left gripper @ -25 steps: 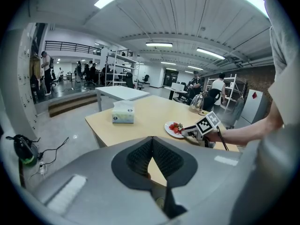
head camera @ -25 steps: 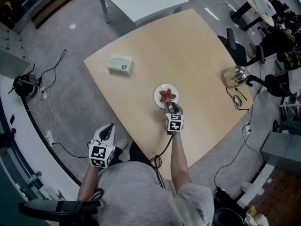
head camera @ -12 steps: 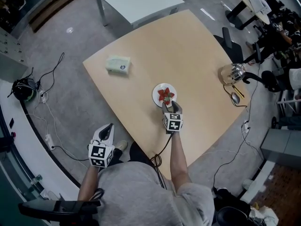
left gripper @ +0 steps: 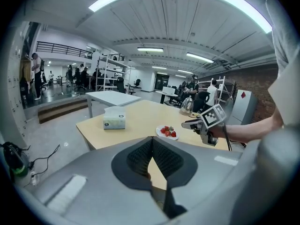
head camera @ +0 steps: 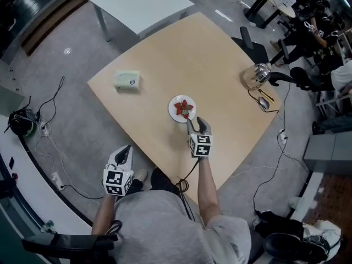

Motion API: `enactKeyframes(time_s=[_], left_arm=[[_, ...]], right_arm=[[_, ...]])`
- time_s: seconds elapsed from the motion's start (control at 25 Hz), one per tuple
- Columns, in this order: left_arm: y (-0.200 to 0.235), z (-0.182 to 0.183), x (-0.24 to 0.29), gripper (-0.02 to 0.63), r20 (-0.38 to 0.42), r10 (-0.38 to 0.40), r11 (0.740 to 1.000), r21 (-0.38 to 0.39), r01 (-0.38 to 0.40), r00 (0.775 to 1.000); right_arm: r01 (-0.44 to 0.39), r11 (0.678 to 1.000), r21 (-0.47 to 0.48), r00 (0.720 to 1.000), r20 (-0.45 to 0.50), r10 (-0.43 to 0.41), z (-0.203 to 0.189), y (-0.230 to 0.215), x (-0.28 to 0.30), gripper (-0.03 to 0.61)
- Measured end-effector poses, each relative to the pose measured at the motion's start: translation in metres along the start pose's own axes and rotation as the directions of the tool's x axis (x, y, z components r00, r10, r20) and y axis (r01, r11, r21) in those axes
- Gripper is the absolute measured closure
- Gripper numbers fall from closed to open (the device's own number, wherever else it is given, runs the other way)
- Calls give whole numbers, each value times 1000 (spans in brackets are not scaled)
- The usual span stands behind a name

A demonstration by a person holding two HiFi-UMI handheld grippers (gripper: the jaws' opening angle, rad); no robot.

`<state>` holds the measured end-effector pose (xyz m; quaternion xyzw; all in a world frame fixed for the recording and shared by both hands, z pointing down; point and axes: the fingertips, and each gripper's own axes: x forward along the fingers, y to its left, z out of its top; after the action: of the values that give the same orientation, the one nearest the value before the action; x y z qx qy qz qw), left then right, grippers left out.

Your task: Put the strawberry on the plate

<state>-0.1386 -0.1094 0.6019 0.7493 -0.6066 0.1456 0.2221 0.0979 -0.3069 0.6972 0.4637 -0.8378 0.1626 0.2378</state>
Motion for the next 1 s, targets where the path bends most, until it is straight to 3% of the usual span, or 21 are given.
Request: enactKeyframes(time_s=[0.36,0.8,1.0], left_arm=[[-25,10,2,594,26,-114,992,65,112,993],[-59,19,-2,594,48,-239,962,148,230,970],[-78,24,-2,594,49,-299,941,182,286,953]], right_arm=[[88,995,49,990,110,-93,19,-5,-68,465],[215,971,106,947,221,-234,21,-13,-156,554],[263,955,139,928,233,-290,7,-15,-189,565]])
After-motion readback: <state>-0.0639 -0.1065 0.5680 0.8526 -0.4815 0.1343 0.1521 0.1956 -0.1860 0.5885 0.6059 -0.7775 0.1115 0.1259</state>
